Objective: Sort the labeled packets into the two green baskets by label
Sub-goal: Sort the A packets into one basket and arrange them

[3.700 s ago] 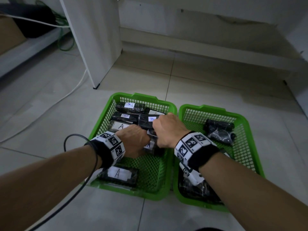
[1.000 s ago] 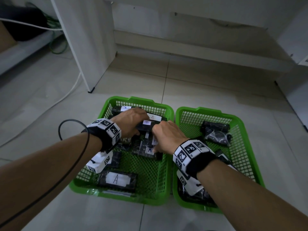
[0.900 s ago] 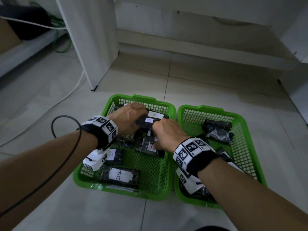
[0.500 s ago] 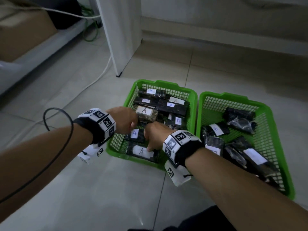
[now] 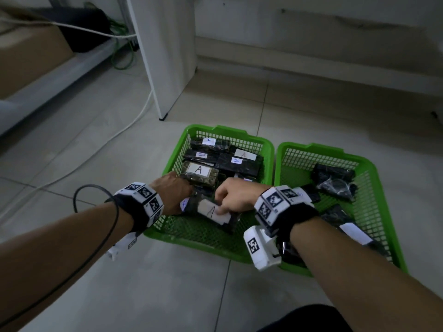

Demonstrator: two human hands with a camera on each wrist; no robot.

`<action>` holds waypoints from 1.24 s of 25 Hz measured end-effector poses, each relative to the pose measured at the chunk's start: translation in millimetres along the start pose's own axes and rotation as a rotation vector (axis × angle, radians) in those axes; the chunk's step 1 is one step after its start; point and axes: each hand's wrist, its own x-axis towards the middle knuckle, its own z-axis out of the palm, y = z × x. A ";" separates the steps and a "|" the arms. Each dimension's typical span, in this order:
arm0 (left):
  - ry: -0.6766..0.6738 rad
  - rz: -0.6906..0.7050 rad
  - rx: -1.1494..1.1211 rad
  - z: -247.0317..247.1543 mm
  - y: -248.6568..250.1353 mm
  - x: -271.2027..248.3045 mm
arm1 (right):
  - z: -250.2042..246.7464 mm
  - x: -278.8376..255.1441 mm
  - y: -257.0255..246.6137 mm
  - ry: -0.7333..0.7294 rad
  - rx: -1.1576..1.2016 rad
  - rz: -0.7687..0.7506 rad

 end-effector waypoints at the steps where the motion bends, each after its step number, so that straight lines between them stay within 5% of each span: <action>1: 0.001 0.017 0.004 1.4 -0.5 0.9 | -8.3 -6.0 4.5 0.055 0.047 0.002; 7: -0.042 0.023 0.000 5.8 0.6 2.0 | -34.4 -18.6 27.1 0.367 0.207 0.164; 9: 0.054 0.009 -0.186 -6.6 -4.8 -3.9 | -32.9 -18.0 30.4 0.543 0.274 0.127; 13: 0.359 -0.036 -0.301 -34.9 -35.3 4.1 | -41.5 -14.3 37.7 0.664 0.491 0.138; 18: 0.386 -0.153 -0.151 -57.2 -79.6 49.3 | -57.9 -1.2 45.5 0.601 0.332 0.158; 23: 0.599 -0.357 -0.450 -47.4 -109.7 57.7 | -62.8 36.8 15.0 0.452 0.013 0.050; 27: 0.652 -0.460 -0.543 -24.3 -127.9 47.0 | -57.0 73.2 -14.8 0.497 -0.342 -0.032; 31: 0.649 -0.439 -0.546 -11.5 -126.6 42.7 | -45.8 88.4 -12.6 0.558 -0.293 -0.094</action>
